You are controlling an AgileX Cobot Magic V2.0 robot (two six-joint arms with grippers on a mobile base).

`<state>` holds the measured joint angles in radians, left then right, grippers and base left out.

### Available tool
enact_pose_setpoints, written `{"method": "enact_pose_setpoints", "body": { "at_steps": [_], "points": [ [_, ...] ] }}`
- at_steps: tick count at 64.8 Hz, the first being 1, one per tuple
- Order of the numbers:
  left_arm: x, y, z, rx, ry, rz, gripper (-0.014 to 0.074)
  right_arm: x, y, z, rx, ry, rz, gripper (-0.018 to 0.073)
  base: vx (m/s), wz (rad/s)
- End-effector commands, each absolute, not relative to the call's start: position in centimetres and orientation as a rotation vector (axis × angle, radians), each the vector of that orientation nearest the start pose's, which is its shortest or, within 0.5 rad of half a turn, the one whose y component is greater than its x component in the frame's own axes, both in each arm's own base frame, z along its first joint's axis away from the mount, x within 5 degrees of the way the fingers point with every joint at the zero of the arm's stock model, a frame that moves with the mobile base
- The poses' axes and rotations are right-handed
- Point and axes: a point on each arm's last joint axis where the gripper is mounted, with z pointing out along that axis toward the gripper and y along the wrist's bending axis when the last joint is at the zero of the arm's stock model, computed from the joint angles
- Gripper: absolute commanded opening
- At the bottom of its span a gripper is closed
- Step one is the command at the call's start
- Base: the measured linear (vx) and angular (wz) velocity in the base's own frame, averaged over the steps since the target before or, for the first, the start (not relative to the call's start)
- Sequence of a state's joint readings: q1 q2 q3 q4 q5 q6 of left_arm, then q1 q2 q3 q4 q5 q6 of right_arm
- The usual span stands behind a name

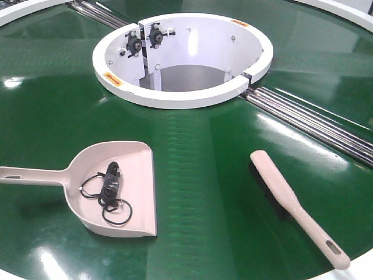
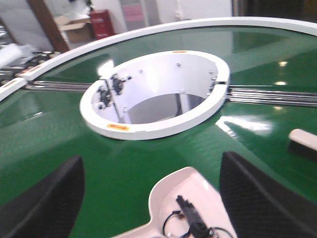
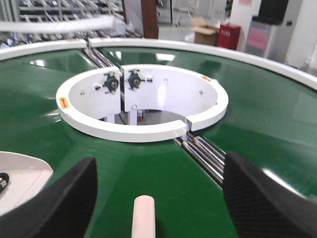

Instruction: Clean and inspect green conveyor with broom and dustpan

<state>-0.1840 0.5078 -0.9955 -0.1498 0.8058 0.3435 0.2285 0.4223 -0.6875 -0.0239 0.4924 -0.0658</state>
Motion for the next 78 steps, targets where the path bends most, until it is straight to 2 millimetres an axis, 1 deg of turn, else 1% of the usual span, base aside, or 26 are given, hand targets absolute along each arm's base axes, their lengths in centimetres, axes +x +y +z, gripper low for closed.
{"method": "enact_pose_setpoints", "body": {
  "at_steps": [1,4,6,12,18,23,26,30,34,38,41,45,48,57,78],
  "points": [
    [5.6,-1.5,40.6,0.338,1.682,-0.045,0.0528,6.2,1.4,36.3,-0.271,1.533,0.088,0.0516,0.0,0.0],
    [6.0,-1.3,38.4,0.297,1.707,-0.047,0.0518,5.9,1.4,34.7,-0.27,1.519,0.09,0.0516,0.0,0.0],
    [6.1,-1.2,37.1,0.277,1.718,-0.045,0.051,5.6,1.3,34.0,-0.267,1.496,0.092,0.0516,0.0,0.0],
    [6.6,-1.1,33.8,0.244,1.728,-0.036,0.0477,5.3,1.2,31.0,-0.267,1.454,0.09,0.0516,0.0,0.0],
    [7.1,-1.2,30.7,0.224,1.714,-0.056,0.0438,5.4,1.3,29.3,-0.253,1.388,0.105,0.0516,0.0,0.0],
    [7.2,-1.3,29.2,0.196,1.697,-0.092,0.0402,5.6,1.4,28.3,-0.252,1.376,0.108,0.0516,0.0,0.0],
    [7.2,-1.3,28.8,0.195,1.671,-0.091,0.0387,5.7,1.4,28.0,-0.253,1.383,0.108,0.0513,0.0,0.0],
    [7.1,-1.3,28.8,0.199,1.65,-0.085,0.0358,5.7,1.4,27.9,-0.255,1.397,0.107,0.0495,0.0,0.0],
    [7.1,-1.2,28.8,0.203,1.653,-0.081,0.0311,5.8,1.4,27.8,-0.248,1.405,0.117,0.0439,0.0,0.0],
    [7.1,-1.2,28.6,0.203,1.668,-0.08,0.0225,5.8,1.4,27.8,-0.24,1.406,0.126,0.0343,0.0,0.0],
    [7.0,-1.2,28.5,0.204,1.68,-0.08,0.0127,5.8,1.4,27.8,-0.238,1.406,0.128,0.0253,0.0,0.0],
    [7.0,-1.2,28.5,0.205,1.683,-0.079,-0.0003,5.8,1.4,27.8,-0.239,1.409,0.128,0.0092,0.0,0.0],
    [7.0,-1.2,28.5,0.205,1.678,-0.079,-0.0009,5.8,1.4,27.8,-0.243,1.408,0.123,-0.001,0.0,0.0],
    [7.0,-1.2,28.6,0.204,1.673,-0.08,-0.0008,5.7,1.4,28.1,-0.239,1.37,0.123,-0.001,0.0,0.0],
    [7.0,-1.3,28.6,0.174,1.679,-0.123,-0.0008,5.7,1.4,28.1,-0.239,1.371,0.123,-0.0008,0.0,0.0]
  ]
}}
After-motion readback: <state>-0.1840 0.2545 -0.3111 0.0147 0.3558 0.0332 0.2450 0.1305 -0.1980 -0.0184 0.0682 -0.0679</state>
